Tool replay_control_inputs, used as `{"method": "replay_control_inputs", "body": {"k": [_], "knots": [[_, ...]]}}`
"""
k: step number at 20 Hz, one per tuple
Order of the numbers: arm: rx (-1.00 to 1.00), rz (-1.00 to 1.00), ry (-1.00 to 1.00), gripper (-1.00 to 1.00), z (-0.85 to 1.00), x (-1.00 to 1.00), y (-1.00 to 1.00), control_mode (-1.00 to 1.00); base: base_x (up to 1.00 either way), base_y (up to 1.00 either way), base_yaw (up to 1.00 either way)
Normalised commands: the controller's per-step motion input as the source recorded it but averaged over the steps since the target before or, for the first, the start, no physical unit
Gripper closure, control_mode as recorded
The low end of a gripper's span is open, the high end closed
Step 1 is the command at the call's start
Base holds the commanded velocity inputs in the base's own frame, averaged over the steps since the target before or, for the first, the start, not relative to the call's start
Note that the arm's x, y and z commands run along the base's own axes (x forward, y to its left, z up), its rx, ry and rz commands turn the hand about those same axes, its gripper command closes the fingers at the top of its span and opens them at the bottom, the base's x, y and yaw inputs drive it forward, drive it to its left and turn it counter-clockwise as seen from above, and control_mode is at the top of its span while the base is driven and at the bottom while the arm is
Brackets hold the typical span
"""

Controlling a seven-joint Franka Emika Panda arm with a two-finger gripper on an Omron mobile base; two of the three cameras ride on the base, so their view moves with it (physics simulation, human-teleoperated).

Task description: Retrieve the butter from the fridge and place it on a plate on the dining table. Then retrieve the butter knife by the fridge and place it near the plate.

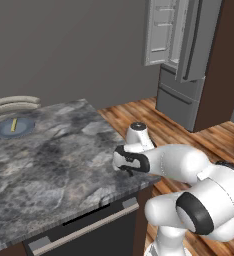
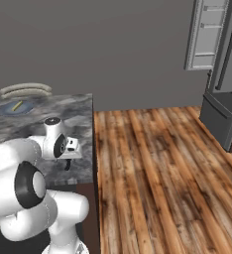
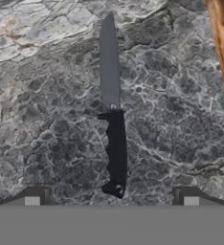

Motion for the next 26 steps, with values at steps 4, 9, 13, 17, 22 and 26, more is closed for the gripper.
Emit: {"method": "replay_control_inputs", "body": {"k": [4, 9, 13, 17, 22, 26], "knots": [[0.0, 0.0, 0.0, -1.0, -0.34, 0.16, 0.07, -1.0, 0.0, 0.0, 0.0], [0.0, 0.0, 0.0, -1.0, -0.43, 0.14, 0.0, -1.0, 0.0, 0.0, 0.0], [-0.03, 0.0, 0.0, -1.0, -0.48, 0.21, 0.0, -1.0, 0.0, 0.0, 0.0], [0.0, 0.0, 0.0, -1.0, -0.24, 0.11, 0.0, -1.0, 0.0, 0.0, 0.0], [0.0, 0.0, 0.0, 1.0, -0.19, 0.02, 0.0, -1.0, 0.0, 0.0, 0.0], [0.0, 0.0, 0.0, 1.0, -0.15, 0.0, 0.0, -1.0, 0.0, 0.0, 0.0]]}}
